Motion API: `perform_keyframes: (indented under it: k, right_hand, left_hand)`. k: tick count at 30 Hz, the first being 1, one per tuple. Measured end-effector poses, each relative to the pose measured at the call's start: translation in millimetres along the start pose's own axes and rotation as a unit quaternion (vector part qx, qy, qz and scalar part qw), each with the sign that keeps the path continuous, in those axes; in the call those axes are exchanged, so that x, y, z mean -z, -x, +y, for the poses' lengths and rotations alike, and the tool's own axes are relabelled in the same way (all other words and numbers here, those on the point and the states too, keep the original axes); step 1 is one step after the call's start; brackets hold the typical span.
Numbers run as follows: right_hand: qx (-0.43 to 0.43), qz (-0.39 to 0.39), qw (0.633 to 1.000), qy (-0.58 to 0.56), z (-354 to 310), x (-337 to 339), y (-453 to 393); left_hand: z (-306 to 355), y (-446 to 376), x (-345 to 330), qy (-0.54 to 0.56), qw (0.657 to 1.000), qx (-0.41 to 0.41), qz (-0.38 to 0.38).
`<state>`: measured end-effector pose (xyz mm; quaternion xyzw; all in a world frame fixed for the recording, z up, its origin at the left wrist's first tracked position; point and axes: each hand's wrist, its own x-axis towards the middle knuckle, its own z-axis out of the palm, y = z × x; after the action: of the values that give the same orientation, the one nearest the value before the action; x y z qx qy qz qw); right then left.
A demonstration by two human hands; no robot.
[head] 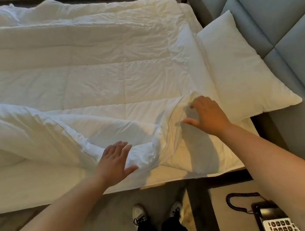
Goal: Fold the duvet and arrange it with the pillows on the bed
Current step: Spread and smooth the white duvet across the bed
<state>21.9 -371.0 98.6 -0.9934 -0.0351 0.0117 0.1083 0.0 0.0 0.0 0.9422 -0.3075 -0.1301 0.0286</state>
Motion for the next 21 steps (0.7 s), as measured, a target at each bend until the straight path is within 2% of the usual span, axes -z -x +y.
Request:
perform_keyframes:
  k: [1,4,9,12,17,21]
  right_hand:
    - [0.023,-0.003,1.0,0.016,1.4,-4.3,-15.8]
    - [0.069,-0.08,0.99,0.088,1.0,-13.4,-51.3]
    - [0.073,-0.199,0.965,0.152,22.7,-38.8,-67.5]
    - [0.088,-0.184,0.964,0.172,33.5,-38.0,-65.8]
    - [0.019,-0.246,0.957,0.152,58.0,-10.4,-43.3]
    - [-0.011,-0.291,0.946,0.145,68.2,13.0,-35.8]
  left_hand:
    - [1.0,-4.3,-4.5,-0.006,0.999,-0.006,-0.04]
    - [6.3,-13.6,-15.3,-0.025,0.993,-0.018,-0.11]
    - [-3.3,-15.0,-32.4,-0.02,0.991,-0.031,-0.132]
    - [-14.0,-12.4,-36.6,-0.032,0.995,-0.034,-0.084]
    - [-29.3,-18.5,-12.3,0.125,0.984,0.122,-0.025]
    - [-57.2,-51.1,28.0,0.15,0.971,0.175,0.066]
